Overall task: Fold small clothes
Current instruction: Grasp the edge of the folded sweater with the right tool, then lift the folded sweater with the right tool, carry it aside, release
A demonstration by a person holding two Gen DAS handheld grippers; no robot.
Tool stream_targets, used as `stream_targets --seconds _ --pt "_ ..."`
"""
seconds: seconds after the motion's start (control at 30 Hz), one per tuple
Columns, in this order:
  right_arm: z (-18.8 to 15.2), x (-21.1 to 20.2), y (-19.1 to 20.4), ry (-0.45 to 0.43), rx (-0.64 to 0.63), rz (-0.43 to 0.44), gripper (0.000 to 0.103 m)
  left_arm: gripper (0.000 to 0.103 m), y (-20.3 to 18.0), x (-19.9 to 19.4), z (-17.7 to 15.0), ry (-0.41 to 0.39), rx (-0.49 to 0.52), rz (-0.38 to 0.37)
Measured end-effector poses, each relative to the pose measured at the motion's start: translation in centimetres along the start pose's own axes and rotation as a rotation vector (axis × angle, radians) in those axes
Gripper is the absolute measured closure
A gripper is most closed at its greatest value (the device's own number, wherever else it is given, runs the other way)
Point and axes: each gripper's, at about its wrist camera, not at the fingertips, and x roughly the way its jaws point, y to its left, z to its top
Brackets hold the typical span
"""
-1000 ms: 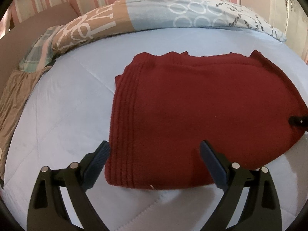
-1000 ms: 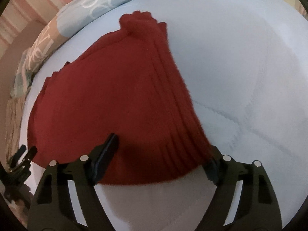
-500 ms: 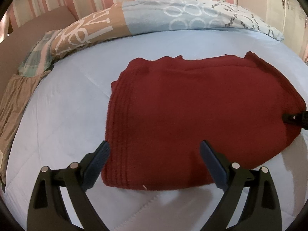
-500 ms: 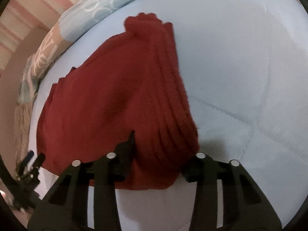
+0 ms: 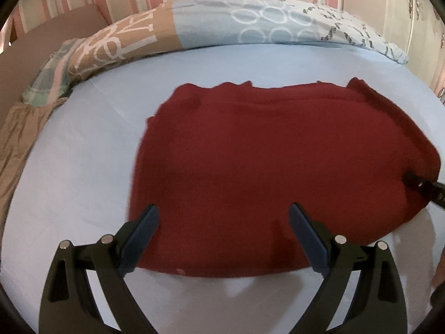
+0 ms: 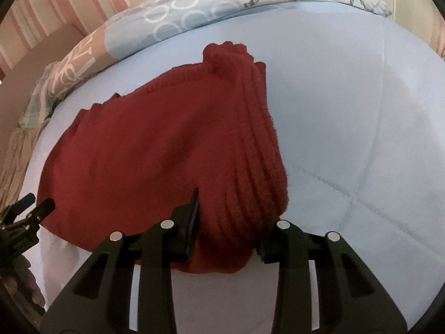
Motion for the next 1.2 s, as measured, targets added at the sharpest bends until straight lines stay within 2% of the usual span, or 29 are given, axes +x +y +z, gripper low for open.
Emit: stream_targets --seconds 0.13,0.23,0.37,0.53,0.7,1.03,1.2 --pt "-0.2 -0.1 0.1 -0.005 -0.012 -0.009 0.07 0.009 -2.7 0.9 0.0 0.033 -0.01 -0.056" --pt "-0.2 -0.1 0.1 -0.008 -0.022 -0.009 0.069 0.009 -5.3 1.3 0.1 0.026 0.024 -0.045" --pt "-0.1 -0.1 0.0 -0.011 -0.029 -0.002 0.069 0.009 -6.6 2.0 0.3 0.036 0.009 -0.038" --pt "-0.1 -0.6 0.0 -0.029 -0.026 0.008 0.069 0.009 -5.9 3.4 0.3 0.075 -0.042 -0.009" --pt "-0.1 -1.2 0.1 -0.045 -0.034 0.013 0.069 0.009 -5.1 3.2 0.0 0.071 -0.053 0.019" --pt "0.4 -2.1 1.2 -0.073 -0.06 0.001 0.07 0.007 -4.4 4.1 -0.1 0.101 -0.06 0.02" --pt "0.9 -3.7 2.8 -0.127 -0.099 0.013 0.07 0.006 -4.4 4.4 -0.1 0.11 -0.067 0.018"
